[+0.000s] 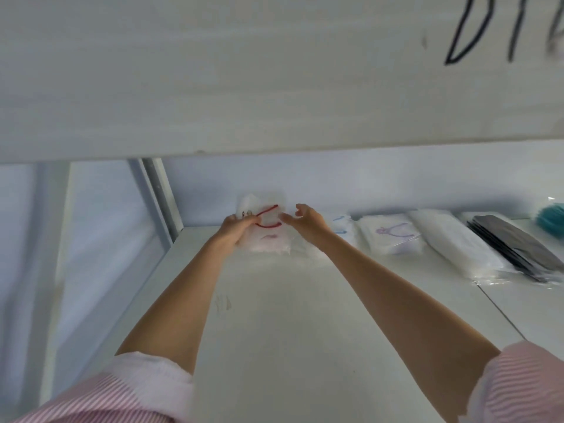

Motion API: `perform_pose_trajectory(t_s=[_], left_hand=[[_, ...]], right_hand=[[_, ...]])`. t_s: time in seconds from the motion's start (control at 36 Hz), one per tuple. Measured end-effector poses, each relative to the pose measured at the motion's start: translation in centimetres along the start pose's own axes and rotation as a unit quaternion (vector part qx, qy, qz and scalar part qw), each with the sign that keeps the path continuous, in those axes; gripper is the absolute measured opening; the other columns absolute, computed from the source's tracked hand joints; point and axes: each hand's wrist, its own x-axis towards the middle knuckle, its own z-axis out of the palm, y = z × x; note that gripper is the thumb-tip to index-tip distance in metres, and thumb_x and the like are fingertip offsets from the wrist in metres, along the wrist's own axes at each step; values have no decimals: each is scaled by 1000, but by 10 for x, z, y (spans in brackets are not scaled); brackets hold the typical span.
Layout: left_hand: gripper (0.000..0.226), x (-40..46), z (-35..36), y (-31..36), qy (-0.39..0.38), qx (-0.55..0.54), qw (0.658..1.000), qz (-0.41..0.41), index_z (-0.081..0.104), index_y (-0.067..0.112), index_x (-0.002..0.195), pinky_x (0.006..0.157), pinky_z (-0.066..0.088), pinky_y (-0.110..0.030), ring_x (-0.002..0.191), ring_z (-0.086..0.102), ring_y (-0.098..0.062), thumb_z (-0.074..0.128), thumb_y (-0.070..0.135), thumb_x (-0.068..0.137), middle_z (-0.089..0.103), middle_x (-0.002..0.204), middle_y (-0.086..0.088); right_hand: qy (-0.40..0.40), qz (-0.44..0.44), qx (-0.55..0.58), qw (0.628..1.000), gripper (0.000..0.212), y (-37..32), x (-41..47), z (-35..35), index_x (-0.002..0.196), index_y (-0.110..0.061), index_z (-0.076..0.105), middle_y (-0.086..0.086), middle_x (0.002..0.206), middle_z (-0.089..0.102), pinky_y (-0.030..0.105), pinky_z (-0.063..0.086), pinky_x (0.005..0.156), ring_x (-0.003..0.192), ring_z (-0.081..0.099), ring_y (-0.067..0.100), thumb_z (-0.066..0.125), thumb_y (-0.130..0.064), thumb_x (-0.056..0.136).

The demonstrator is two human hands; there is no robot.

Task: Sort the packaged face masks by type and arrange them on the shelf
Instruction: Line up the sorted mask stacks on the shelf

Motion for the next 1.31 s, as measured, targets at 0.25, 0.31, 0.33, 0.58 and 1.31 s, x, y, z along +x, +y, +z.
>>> perform_pose_trajectory(t_s=[0.25,0.31,0.33,0.58,1.31], left_hand=[[45,-61,-24,2,-96,-55,987,114,63,14,113,96,48,-40,105,65,-23,76,8,71,69,112,-8],[45,-68,-27,0,-107,-61,985,118,63,11,113,97,48,-42,104,65,-27,74,8,69,69,110,-12],[44,-72,-27,-1,-115,-61,984,119,64,8,114,95,49,-40,103,66,-27,72,10,70,69,109,-13],[47,-92,-8,-49,21,-72,991,110,62,12,107,78,52,-31,88,65,-23,71,46,76,69,95,-8],[49,-159,163,47,149,-12,966,209,65,13,94,83,52,-34,92,66,-21,71,58,74,71,96,-4]], right_hand=[[-55,-40,200,977,76,-6,-21,37,119,-3,54,9,110,65,38,56,86,97,64,21,91,-16,54],[-15,-33,189,981,62,-5,-32,43,112,-3,49,4,102,58,26,53,75,90,58,19,86,-6,62],[-2,-36,188,981,58,-3,-37,48,108,-6,47,4,99,56,26,53,74,89,58,20,84,-2,65],[-24,-28,145,989,69,36,-64,81,108,-18,42,9,113,60,52,54,84,105,61,26,85,-22,54],[89,-84,234,964,54,56,-141,-98,112,-9,52,11,109,66,48,51,89,101,64,26,82,-17,68]])
